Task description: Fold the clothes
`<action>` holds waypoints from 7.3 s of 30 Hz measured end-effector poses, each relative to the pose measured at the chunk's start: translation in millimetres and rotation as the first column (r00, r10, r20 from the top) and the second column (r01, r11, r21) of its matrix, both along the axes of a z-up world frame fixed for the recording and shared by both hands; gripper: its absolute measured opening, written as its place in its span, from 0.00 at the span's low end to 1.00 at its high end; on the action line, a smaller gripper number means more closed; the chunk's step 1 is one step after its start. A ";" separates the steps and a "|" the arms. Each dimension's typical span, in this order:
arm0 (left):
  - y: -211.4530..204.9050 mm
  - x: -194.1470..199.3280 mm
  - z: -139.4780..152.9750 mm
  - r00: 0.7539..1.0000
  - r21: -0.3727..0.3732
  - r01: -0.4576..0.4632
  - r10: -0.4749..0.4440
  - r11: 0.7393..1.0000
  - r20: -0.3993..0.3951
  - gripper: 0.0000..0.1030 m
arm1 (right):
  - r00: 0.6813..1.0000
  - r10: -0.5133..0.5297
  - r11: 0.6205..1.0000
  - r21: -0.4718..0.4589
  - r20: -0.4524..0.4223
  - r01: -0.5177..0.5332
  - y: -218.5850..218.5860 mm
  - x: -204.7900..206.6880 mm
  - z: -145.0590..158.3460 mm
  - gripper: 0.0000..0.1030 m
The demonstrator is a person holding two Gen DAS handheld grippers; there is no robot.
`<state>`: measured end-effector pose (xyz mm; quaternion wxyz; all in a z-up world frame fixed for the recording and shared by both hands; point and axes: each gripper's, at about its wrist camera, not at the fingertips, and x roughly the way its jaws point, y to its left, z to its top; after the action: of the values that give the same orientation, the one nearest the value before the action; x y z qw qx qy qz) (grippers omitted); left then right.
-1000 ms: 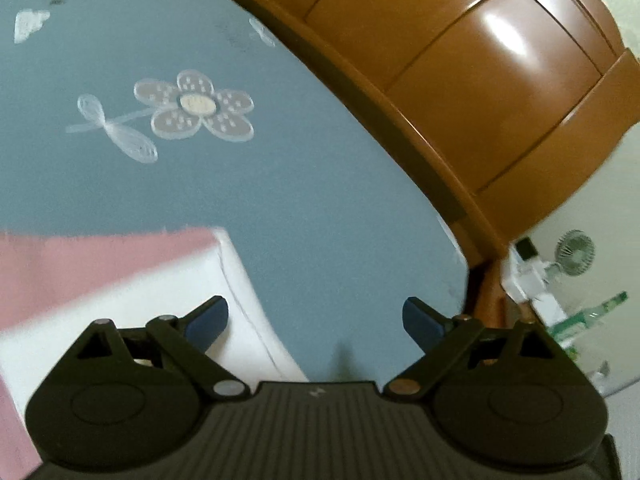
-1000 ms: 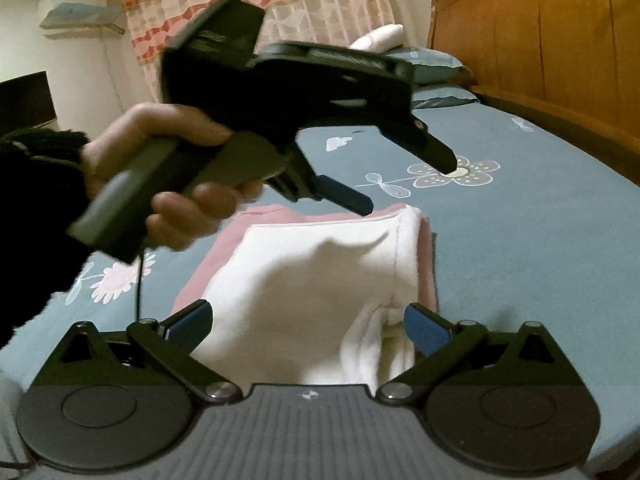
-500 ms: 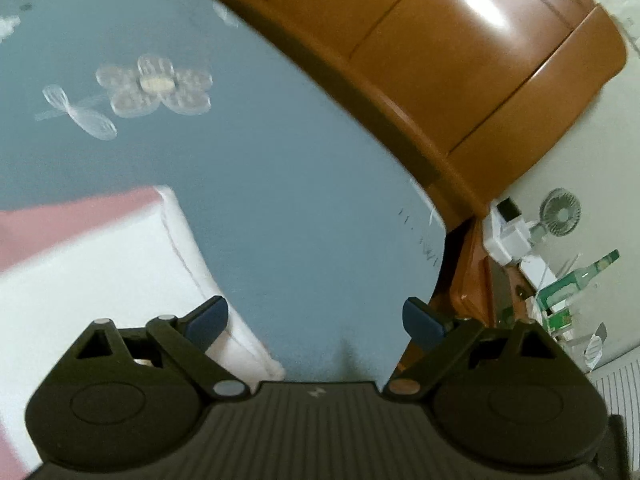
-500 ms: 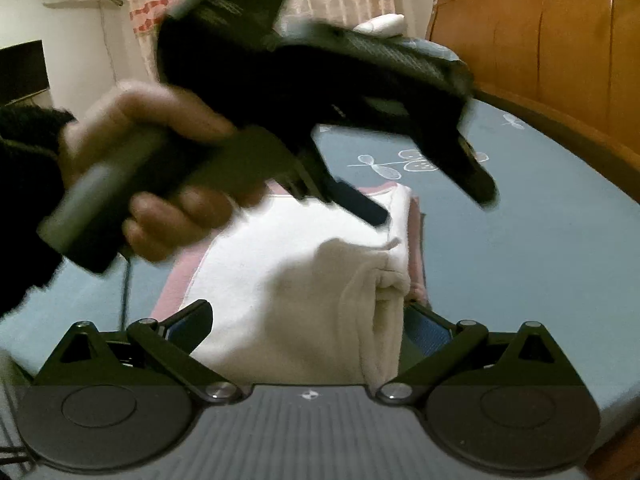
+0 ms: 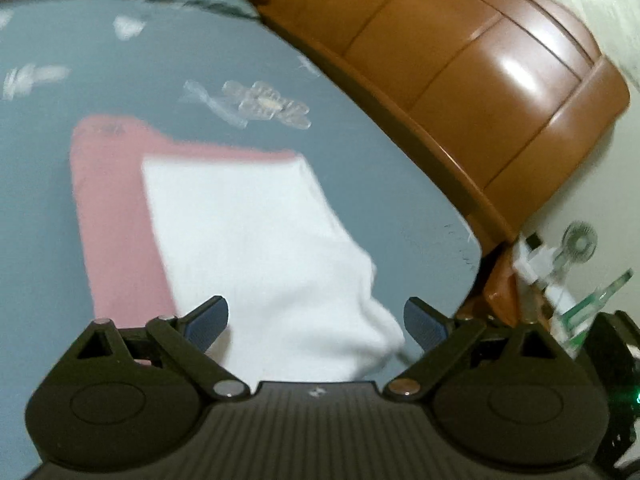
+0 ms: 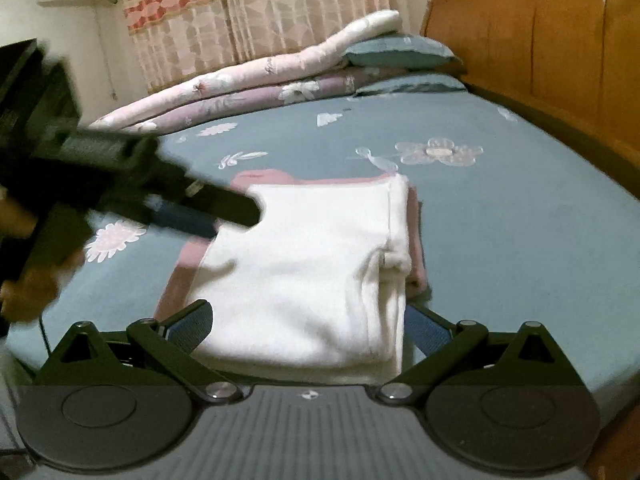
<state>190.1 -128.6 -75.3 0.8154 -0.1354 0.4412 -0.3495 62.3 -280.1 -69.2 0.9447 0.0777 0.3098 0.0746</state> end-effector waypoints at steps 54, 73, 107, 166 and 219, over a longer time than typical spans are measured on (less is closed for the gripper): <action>63.6 90.9 -69.5 0.956 -0.175 -0.239 0.201 0.955 -0.214 0.98 | 0.948 0.137 0.807 0.588 -0.288 0.062 -101.8 179.7 -58.6 1.00; 59.2 99.9 -80.4 0.957 -0.237 -0.224 0.167 0.945 -0.239 0.98 | 0.913 0.282 0.765 0.643 -0.294 -0.029 -100.5 175.5 -64.0 1.00; 51.6 104.1 -76.7 0.968 -0.141 -0.195 0.167 0.971 -0.188 0.78 | 0.919 0.223 0.896 0.440 -0.325 -0.063 -93.0 174.7 -58.1 0.50; -181.5 173.1 -39.6 0.988 -0.188 0.045 -0.071 0.981 -0.135 0.49 | 0.974 -0.166 0.985 0.021 -0.156 0.171 -255.8 184.6 29.0 0.44; -84.2 84.8 -6.1 0.997 -0.091 -0.073 0.069 0.993 -0.042 0.76 | 0.976 -0.100 0.978 0.162 -0.192 0.132 -265.7 128.3 11.0 0.77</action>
<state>275.0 -212.9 -81.4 0.8116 -0.1954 0.4350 -0.3376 190.5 -545.7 -58.1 0.9047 0.1844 0.3822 0.0382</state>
